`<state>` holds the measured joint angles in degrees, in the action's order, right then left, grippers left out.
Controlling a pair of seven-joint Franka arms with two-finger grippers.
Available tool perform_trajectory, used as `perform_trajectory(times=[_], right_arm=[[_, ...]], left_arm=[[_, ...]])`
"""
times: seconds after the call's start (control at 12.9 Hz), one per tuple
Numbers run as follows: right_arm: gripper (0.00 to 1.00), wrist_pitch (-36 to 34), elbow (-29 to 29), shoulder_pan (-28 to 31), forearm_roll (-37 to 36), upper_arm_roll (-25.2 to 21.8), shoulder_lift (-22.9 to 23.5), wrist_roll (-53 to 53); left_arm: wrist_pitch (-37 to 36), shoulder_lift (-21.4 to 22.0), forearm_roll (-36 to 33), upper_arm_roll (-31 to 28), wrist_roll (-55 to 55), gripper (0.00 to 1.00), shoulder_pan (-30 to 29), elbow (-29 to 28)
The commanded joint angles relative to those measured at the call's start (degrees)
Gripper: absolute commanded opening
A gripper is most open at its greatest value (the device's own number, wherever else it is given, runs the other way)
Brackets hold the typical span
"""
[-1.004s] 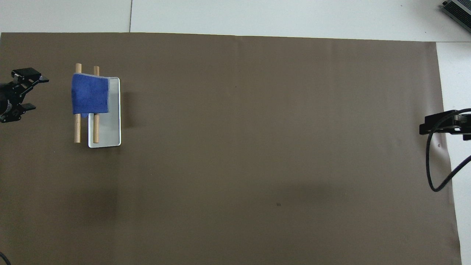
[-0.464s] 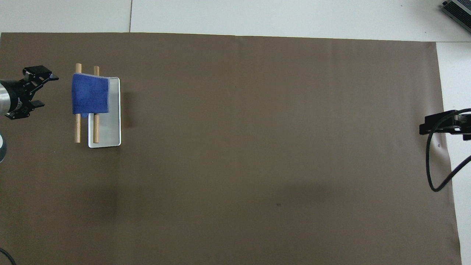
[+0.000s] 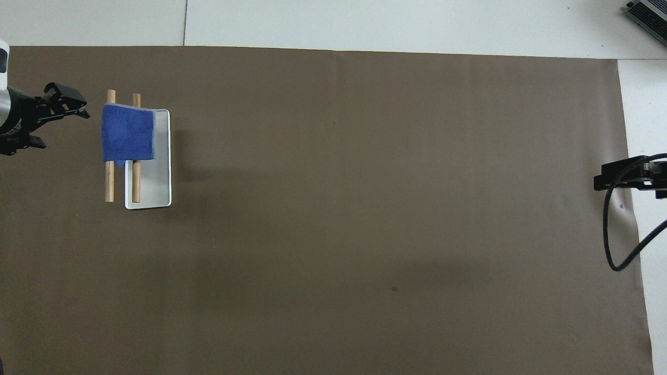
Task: Right arm passes towel to left arm to hang
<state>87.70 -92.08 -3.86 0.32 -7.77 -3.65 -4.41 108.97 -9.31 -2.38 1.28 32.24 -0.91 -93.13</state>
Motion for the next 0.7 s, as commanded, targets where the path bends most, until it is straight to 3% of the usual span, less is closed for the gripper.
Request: perform_trajectory(times=[0.0, 0.23, 0.39, 0.62], right_arm=[[1.00, -0.3, -1.4, 0.4, -0.6, 0.3, -1.4, 1.3], [1.00, -0.3, -1.3, 0.5, -0.6, 0.3, -1.4, 1.3], [1.00, -0.3, -1.3, 0.4, -0.6, 0.3, -1.4, 1.3], [1.00, -0.3, -1.4, 0.4, -0.6, 0.3, -1.4, 1.3]], left_arm=[[-11.0, -0.9, -1.9, 3.2, -3.7, 1.00, 0.4, 5.5], [-21.8, 2.8, -1.4, 5.1, -11.8, 1.00, 0.3, 7.4], [-27.1, 6.6, -1.7, 5.0, -23.6, 1.00, 0.0, 7.3], [-28.4, 9.7, -1.1, 4.9, -27.7, 1.00, -0.1, 7.3]])
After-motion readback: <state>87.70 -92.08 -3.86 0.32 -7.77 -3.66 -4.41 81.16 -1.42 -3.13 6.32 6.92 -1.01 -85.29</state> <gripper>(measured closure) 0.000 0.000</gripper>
